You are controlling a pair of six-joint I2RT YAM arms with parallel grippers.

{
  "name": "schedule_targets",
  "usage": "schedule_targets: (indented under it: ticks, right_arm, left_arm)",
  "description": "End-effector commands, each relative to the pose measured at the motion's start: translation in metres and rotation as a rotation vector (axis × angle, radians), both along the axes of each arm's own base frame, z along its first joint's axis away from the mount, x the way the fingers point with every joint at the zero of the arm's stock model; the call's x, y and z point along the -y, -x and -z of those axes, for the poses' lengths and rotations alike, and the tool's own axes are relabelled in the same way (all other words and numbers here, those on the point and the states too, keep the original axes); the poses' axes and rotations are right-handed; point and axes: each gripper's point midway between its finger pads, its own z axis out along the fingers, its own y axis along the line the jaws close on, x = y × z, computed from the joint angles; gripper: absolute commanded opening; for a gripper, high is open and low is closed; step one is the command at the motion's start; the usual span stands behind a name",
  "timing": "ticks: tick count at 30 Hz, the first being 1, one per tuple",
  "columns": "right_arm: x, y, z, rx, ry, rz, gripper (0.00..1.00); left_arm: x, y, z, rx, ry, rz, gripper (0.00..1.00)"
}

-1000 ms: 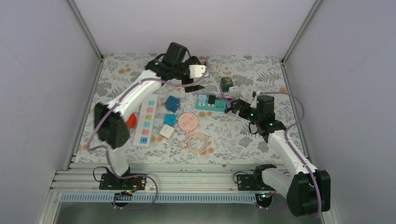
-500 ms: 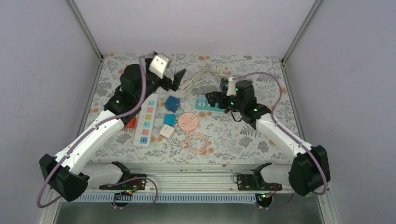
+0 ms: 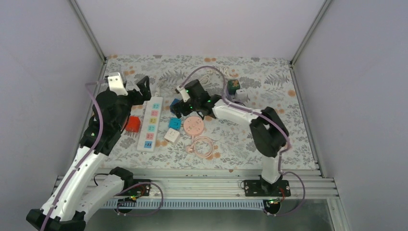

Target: Insert the plug

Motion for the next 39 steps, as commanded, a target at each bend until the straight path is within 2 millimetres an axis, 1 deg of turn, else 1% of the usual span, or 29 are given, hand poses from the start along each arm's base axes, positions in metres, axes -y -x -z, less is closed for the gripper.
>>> schedule_targets:
  ticks: [1, 3, 4, 7, 12, 16, 21, 23, 27, 28, 31, 33, 35, 37, 39]
  right_arm:
    - [-0.006, -0.022, 0.019, 0.110, 0.160, -0.036, 1.00]
    - [-0.014, -0.030, 0.024, 0.125, 0.190, -0.071, 1.00]
    - [-0.020, -0.029, 0.033, 0.099, 0.210, -0.107, 1.00]
    - [-0.023, -0.033, 0.061, 0.025, 0.293, -0.115, 0.94]
    - [-0.016, -0.034, 0.071, 0.045, 0.334, -0.115, 0.96]
    - [-0.019, -0.034, 0.082, 0.052, 0.355, -0.160, 0.94]
    - [-0.025, -0.037, 0.086, 0.100, 0.360, -0.219, 0.81]
    - [-0.029, -0.038, 0.083, 0.114, 0.352, -0.246, 0.74]
    - [-0.035, -0.041, 0.075, 0.146, 0.330, -0.262, 0.54]
    - [-0.035, -0.042, 0.072, 0.155, 0.324, -0.261, 0.50]
    - [-0.035, -0.046, 0.057, 0.194, 0.279, -0.250, 0.45]
    - [-0.034, -0.049, 0.038, 0.241, 0.223, -0.236, 0.44]
    - [-0.031, -0.048, 0.012, 0.301, 0.150, -0.221, 0.44]
    - [-0.028, -0.040, -0.014, 0.361, 0.071, -0.229, 0.44]
    - [-0.023, -0.029, -0.035, 0.414, 0.004, -0.237, 0.44]
  left_arm:
    - [-0.009, 0.007, 0.038, -0.116, -0.019, -0.033, 1.00]
    - [-0.009, 0.010, 0.043, -0.124, -0.025, -0.024, 1.00]
    - [-0.009, 0.011, 0.046, -0.126, -0.027, -0.024, 1.00]
    - [-0.008, 0.012, 0.052, -0.135, -0.037, -0.011, 1.00]
    - [-0.005, 0.011, 0.054, -0.142, -0.037, 0.008, 1.00]
    - [0.000, 0.009, 0.056, -0.146, -0.027, 0.036, 1.00]
    - [0.000, 0.009, 0.059, -0.157, -0.007, 0.033, 1.00]
    - [0.001, 0.009, 0.061, -0.169, -0.004, 0.039, 1.00]
    - [0.002, 0.008, 0.068, -0.200, 0.002, 0.040, 1.00]
    - [0.003, 0.007, 0.069, -0.206, 0.001, 0.044, 1.00]
    - [0.009, 0.008, 0.071, -0.210, 0.004, 0.075, 1.00]
    - [0.012, 0.007, 0.071, -0.210, 0.012, 0.090, 1.00]
    - [0.014, 0.006, 0.075, -0.221, 0.020, 0.100, 1.00]
    - [0.016, 0.005, 0.077, -0.231, 0.031, 0.111, 1.00]
    - [0.020, 0.005, 0.081, -0.241, 0.045, 0.127, 1.00]
